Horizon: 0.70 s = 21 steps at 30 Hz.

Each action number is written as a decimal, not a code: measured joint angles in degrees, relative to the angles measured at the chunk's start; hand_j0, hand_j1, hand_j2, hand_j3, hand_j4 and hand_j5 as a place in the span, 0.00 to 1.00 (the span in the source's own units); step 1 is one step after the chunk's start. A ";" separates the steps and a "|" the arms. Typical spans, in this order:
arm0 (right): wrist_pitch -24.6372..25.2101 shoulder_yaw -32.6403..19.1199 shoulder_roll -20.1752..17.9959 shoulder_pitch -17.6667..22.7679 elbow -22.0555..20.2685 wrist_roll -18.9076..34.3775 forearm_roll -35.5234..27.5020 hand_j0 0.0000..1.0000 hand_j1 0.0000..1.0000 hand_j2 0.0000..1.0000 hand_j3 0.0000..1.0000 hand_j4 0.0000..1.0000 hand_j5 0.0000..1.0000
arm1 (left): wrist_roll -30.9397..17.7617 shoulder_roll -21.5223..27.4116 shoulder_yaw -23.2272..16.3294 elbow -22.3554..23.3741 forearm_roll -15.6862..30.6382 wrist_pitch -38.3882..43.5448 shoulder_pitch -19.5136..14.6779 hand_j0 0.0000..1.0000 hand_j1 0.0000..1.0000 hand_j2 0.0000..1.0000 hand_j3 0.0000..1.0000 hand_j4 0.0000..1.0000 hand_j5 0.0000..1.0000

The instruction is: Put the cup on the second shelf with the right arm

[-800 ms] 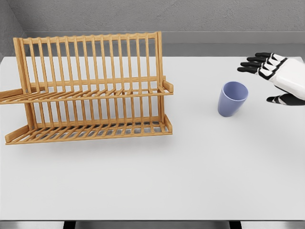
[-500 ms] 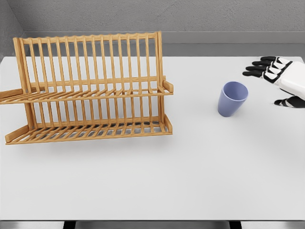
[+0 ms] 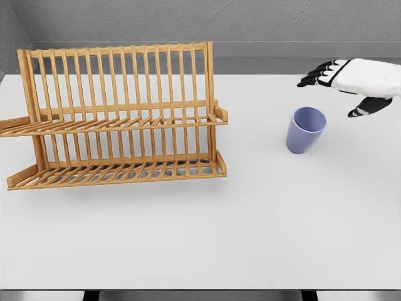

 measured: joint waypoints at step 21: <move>0.01 11.18 5.70 -5.45 10.20 0.18 0.59 1.00 1.00 1.00 1.00 1.00 1.00 | -0.01 0.00 0.01 0.00 -0.01 0.00 0.00 1.00 1.00 1.00 1.00 1.00 1.00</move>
